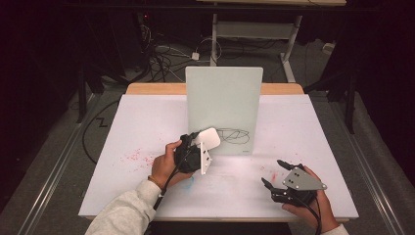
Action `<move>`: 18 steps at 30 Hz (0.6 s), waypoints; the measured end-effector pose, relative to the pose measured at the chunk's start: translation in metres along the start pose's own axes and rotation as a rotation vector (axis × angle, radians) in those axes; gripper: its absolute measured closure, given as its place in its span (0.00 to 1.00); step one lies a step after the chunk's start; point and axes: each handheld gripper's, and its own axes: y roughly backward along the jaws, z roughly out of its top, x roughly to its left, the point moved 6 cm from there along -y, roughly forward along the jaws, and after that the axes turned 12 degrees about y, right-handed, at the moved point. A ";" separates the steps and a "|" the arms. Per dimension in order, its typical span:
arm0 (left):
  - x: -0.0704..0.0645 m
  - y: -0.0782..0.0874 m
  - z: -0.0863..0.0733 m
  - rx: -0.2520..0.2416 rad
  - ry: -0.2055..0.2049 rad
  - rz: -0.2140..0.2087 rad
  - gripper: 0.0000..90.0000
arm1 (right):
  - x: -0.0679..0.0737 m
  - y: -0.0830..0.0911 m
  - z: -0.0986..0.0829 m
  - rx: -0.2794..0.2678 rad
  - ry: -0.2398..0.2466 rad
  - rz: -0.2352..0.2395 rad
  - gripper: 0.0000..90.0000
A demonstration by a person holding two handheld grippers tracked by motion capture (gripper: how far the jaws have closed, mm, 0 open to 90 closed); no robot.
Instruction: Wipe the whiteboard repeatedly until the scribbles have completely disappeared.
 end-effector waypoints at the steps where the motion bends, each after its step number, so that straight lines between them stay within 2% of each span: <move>1: 0.000 0.000 0.002 -0.003 0.001 0.001 0.32 | -0.001 0.000 0.000 -0.002 -0.004 -0.001 0.29; 3: 0.000 0.000 0.005 -0.004 -0.010 0.010 0.32 | -0.001 0.000 -0.001 -0.002 -0.010 -0.003 0.29; 7: 0.007 0.001 0.009 -0.020 0.011 0.017 0.32 | -0.003 0.002 0.000 -0.010 -0.010 -0.011 0.29; 11: 0.015 0.004 0.007 -0.020 0.016 0.037 0.32 | -0.004 0.003 -0.001 -0.012 -0.013 -0.020 0.30; 16: 0.031 0.009 0.002 -0.024 0.054 0.056 0.32 | -0.005 0.003 0.000 -0.011 -0.012 -0.024 0.30; 18: 0.031 0.009 0.001 -0.021 0.053 0.055 0.32 | -0.005 0.004 0.000 -0.009 -0.011 -0.024 0.29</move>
